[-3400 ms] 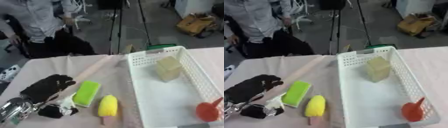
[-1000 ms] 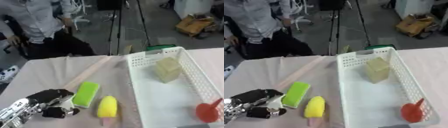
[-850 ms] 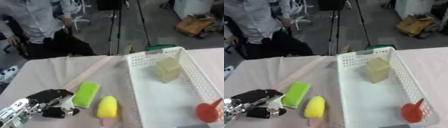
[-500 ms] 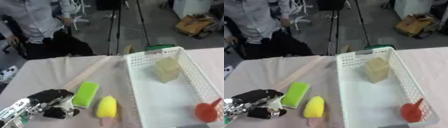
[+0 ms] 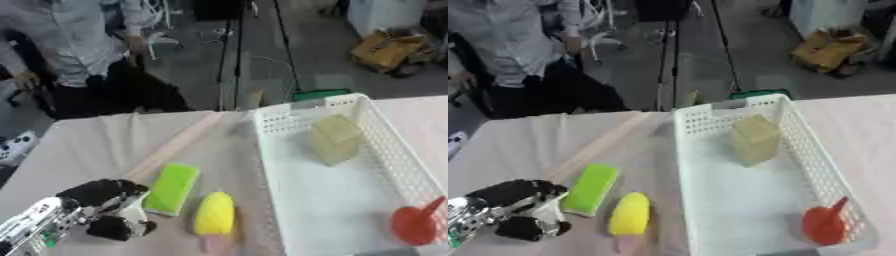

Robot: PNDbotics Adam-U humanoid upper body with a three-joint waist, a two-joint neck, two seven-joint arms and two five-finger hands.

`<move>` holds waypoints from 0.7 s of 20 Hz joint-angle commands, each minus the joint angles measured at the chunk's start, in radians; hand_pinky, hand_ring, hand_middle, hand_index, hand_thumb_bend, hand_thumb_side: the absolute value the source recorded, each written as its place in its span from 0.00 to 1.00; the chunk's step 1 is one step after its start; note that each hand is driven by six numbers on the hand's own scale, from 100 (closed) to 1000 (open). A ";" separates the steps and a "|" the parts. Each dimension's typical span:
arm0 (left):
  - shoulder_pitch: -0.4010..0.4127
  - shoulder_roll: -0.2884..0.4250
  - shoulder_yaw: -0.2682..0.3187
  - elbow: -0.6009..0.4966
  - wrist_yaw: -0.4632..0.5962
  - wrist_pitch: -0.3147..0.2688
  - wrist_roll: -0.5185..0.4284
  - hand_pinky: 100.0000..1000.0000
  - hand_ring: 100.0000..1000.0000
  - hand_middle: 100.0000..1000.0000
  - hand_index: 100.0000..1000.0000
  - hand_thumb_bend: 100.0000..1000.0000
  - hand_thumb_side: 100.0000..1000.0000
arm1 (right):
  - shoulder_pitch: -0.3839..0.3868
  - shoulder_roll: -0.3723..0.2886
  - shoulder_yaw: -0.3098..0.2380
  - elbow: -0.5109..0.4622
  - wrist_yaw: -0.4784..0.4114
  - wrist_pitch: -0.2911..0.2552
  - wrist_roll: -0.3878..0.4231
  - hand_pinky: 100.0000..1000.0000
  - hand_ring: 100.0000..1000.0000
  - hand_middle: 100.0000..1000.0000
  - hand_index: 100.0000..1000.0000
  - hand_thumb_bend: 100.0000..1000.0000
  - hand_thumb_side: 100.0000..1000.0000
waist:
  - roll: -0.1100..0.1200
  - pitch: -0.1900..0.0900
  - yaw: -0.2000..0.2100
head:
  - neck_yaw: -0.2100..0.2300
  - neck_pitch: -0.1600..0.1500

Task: Pick up objects on the table and place them in the box.

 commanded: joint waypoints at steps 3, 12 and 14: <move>-0.016 0.022 0.015 0.002 0.005 0.010 0.001 0.34 0.75 0.81 1.00 0.46 0.76 | -0.006 -0.010 -0.003 -0.017 -0.004 -0.017 -0.013 0.82 0.80 0.55 0.61 0.00 1.00 | -0.006 -0.017 0.001 | 0.004 -0.011; -0.015 0.023 0.018 0.003 0.031 0.018 0.003 0.31 0.74 0.79 1.00 0.38 0.74 | -0.007 -0.012 -0.004 -0.017 -0.004 -0.018 -0.014 0.82 0.80 0.55 0.60 0.00 1.00 | -0.006 -0.018 0.002 | 0.003 -0.011; -0.012 0.023 0.018 0.005 0.036 0.020 0.004 0.30 0.74 0.79 1.00 0.38 0.73 | -0.008 -0.012 -0.005 -0.017 -0.004 -0.019 -0.016 0.82 0.80 0.55 0.60 0.00 1.00 | -0.006 -0.018 0.002 | 0.003 -0.012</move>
